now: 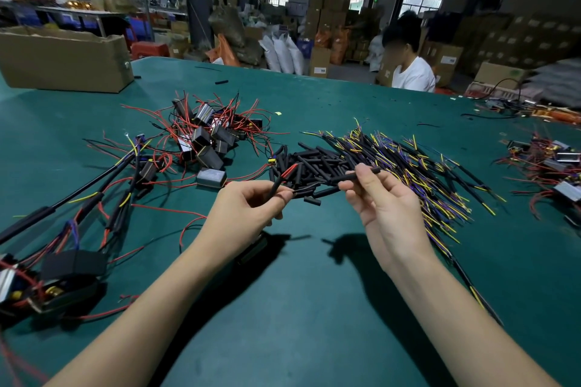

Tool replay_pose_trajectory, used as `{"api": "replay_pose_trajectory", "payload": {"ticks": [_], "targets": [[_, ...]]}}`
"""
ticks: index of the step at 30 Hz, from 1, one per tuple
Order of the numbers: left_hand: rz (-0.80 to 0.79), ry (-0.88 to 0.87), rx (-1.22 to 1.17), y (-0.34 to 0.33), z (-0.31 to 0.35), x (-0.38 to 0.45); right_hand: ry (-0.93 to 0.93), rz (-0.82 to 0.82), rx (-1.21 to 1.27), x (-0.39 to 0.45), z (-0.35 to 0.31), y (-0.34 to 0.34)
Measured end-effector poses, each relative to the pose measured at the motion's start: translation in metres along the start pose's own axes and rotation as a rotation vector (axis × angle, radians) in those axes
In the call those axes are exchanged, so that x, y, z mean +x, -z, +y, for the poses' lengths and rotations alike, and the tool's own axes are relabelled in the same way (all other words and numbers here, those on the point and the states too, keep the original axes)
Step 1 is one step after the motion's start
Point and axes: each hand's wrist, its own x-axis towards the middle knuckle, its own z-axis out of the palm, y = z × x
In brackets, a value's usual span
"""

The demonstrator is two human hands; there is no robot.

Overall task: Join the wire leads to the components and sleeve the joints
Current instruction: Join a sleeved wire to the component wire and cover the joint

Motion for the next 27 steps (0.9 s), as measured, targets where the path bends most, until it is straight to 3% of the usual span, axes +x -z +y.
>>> {"api": "replay_pose_trajectory", "payload": {"ticks": [20,27], "targets": [[-0.045,-0.058,0.008,-0.001,0.002,-0.001,-0.127,-0.056,-0.027,-0.002,0.013,-0.001],[-0.140,-0.032,-0.092,-0.004,0.006,-0.004,-0.177,-0.187,-0.149,-0.008,0.021,-0.003]]}}
